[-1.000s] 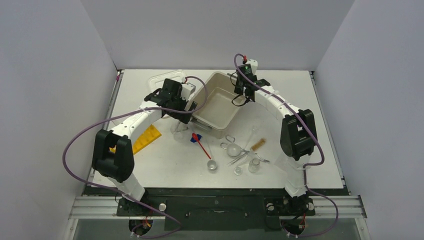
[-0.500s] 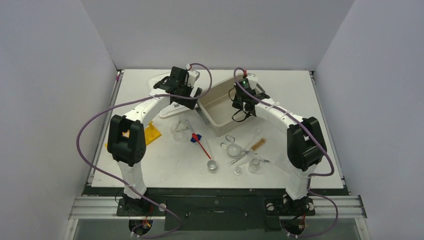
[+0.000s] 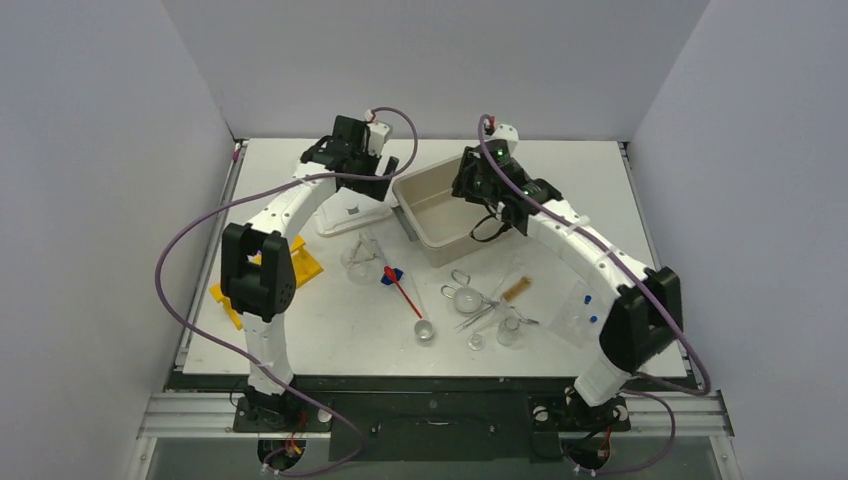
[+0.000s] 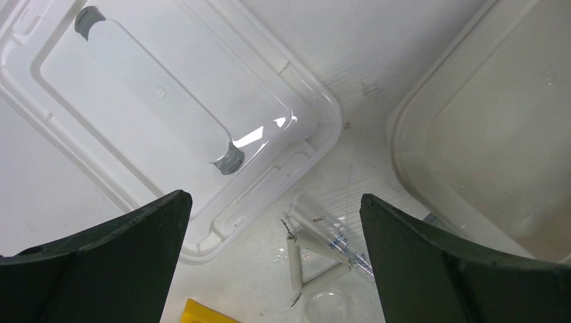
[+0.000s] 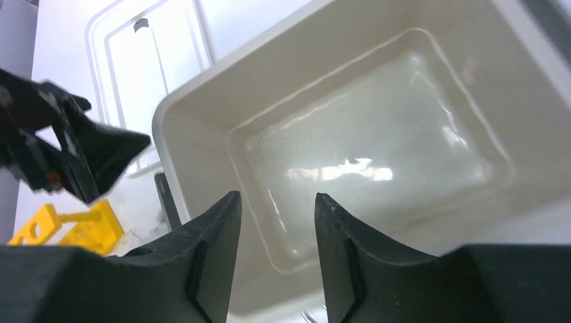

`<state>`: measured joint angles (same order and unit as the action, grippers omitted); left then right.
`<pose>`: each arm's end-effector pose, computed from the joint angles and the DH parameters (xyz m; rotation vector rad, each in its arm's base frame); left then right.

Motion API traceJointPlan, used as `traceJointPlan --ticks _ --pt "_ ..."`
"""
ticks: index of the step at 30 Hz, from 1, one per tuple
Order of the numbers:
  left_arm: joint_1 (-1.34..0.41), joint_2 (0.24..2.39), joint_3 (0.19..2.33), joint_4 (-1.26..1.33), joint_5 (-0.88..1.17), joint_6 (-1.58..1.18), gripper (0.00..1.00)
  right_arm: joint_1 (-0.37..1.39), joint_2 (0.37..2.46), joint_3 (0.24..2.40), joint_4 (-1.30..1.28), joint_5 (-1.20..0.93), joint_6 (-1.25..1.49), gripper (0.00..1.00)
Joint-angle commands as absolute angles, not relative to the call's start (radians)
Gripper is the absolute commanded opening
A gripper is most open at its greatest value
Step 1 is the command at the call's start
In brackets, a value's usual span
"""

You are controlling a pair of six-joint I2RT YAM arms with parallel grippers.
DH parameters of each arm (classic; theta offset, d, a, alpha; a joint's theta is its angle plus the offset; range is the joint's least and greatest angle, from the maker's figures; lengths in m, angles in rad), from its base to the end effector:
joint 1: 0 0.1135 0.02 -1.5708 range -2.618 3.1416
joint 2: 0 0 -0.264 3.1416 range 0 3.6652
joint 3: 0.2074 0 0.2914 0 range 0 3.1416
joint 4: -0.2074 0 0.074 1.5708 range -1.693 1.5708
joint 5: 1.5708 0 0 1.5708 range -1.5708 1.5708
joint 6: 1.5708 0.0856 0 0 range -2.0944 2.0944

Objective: Organize the chemistry lab equipment
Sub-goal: Adjust the storage box at the center of the board, then pick up the chemistry item at the center of the board.

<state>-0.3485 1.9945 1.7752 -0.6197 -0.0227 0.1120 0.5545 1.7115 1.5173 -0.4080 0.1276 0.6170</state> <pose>0.4956 -0.1780 0.2320 0.5401 2.3499 -0.0818 0.4133 0.2431 0.2887 0.1437 2.2120 0.5264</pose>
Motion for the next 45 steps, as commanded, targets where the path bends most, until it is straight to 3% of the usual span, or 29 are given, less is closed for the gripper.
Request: traceJointPlan --ticks 1,7,17,28,45 --pt "-0.299 1.908 1.826 -0.708 0.064 0.114 0.97 0.551 1.459 1.372 -0.454 0.2 0.566 0.42" --pt "-0.261 1.721 1.724 -0.82 0.185 0.156 0.96 0.556 1.272 1.027 -0.608 0.3 0.658 0.43" --pt "-0.247 1.49 1.514 -0.857 0.284 0.192 0.97 0.549 0.985 0.694 -0.794 0.387 0.972 0.43" --pt "-0.247 1.457 1.468 -0.865 0.288 0.196 0.96 0.581 0.89 0.473 -0.712 0.379 1.19 0.38" --pt "-0.247 1.453 1.454 -0.873 0.266 0.201 0.97 0.613 0.863 0.35 -0.541 0.52 1.283 0.37"
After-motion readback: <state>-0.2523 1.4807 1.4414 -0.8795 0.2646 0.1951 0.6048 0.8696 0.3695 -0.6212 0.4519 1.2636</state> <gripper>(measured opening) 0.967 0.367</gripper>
